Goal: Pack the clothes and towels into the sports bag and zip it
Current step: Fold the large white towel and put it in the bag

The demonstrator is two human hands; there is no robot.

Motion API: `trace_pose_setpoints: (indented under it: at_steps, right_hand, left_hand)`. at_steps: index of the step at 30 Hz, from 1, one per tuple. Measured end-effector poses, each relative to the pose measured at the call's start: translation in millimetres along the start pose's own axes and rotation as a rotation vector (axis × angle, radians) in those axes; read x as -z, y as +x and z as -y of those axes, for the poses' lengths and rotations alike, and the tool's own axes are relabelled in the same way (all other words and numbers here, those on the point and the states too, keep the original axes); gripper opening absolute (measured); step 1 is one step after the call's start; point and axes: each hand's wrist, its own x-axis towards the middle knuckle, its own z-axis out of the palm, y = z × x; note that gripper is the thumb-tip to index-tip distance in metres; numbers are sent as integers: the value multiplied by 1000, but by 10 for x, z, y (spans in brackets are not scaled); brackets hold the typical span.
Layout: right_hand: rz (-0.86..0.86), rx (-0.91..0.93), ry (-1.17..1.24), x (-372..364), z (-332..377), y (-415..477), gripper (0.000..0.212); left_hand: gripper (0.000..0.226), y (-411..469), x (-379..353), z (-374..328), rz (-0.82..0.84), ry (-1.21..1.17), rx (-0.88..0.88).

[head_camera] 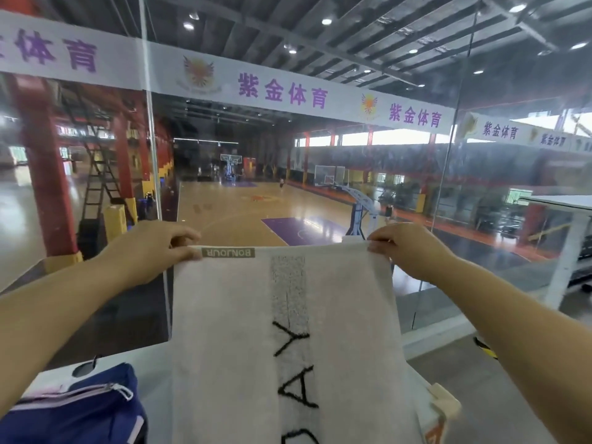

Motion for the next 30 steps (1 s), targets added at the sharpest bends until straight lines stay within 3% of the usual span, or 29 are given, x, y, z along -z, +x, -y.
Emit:
trace_pose_setpoints:
  at_steps: [2, 4, 8, 11, 15, 18, 20, 25, 30]
  right_hand:
    - [52, 20, -242, -147, -16, 110, 30]
    - [-15, -6, -267, -194, -28, 178, 28]
    - [-378, -32, 47, -91, -46, 95, 21]
    - [-463, -33, 217, -132, -90, -164, 17]
    - [-180, -86, 279, -549, -221, -745, 14]
    - [194, -125, 260, -961, -296, -1279, 26]
    - [359, -154, 268, -1216, -363, -1611, 28]
    - [485, -210, 463, -1393, -438, -1996, 26]
    - [305, -270, 489, -1472, -500, -1746, 12]
  left_hand:
    - [19, 80, -139, -5, -4, 136, 11]
    - [21, 165, -156, -37, -105, 107, -7]
    - [17, 167, -15, -161, -396, -185, -73]
    - [14, -123, -76, -215, -451, -200, -104]
    - [9, -769, -611, -13, -185, -147, -91]
    - [35, -1340, -1060, 96, 90, -215, -52]
    - [35, -1640, -1287, 103, 267, -260, -15]
    - [14, -1888, -1476, 169, 457, -397, 97]
    - [13, -1542, -1557, 178, 332, -486, 180]
